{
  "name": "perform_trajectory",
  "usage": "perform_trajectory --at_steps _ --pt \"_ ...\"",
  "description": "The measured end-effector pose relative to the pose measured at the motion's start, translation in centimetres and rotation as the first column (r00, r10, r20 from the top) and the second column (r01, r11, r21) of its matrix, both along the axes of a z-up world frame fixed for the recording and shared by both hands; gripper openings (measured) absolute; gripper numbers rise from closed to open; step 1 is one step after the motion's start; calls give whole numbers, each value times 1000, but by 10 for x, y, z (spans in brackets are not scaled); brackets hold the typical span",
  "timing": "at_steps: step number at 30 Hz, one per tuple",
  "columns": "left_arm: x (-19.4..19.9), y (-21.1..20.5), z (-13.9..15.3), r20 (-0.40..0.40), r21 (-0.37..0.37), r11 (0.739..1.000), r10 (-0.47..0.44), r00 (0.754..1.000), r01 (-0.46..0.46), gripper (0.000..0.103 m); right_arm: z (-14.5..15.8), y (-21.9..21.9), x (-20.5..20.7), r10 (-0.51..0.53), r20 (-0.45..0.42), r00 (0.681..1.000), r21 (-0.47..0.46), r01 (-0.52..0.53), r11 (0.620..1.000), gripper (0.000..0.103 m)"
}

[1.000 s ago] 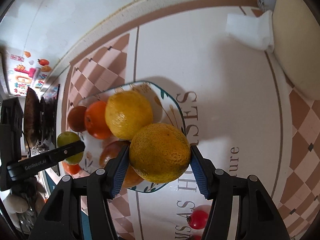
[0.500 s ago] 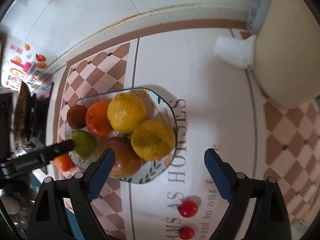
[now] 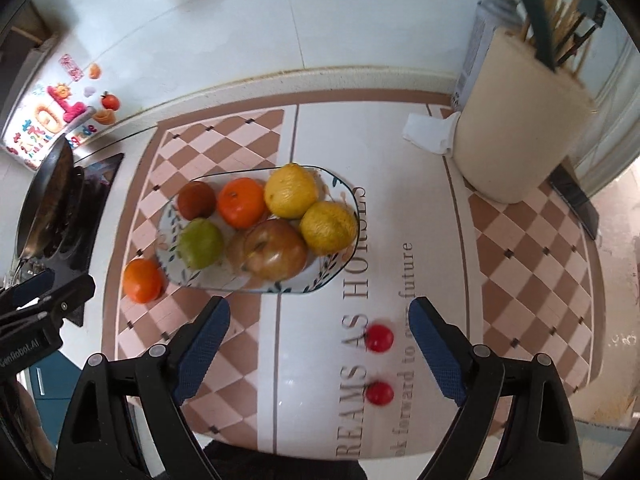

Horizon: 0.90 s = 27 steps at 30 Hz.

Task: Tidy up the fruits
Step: 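Withdraw both grippers from the plate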

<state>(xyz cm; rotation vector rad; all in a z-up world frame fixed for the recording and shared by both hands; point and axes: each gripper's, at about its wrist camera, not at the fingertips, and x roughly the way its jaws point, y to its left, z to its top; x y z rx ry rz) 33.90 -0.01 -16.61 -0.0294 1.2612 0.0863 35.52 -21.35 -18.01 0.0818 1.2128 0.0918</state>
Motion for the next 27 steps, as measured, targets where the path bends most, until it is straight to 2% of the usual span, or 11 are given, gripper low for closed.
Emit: perform_trajectory --at_steps 5,15,22,27 --pt "-27 3 26 43 -32 999 -8 999 9 85 32 7 -34 10 51 999 1 -10 1000 93" --pt "-65 8 77 146 -20 1000 -14 989 17 85 82 14 -78 6 121 993 21 -9 1000 93" --pt "-77 9 92 157 -31 999 -37 987 43 85 102 11 -93 -15 142 990 51 7 999 93" --pt "-80 8 91 153 -45 998 -44 987 52 85 107 8 -95 -33 152 988 79 22 997 93"
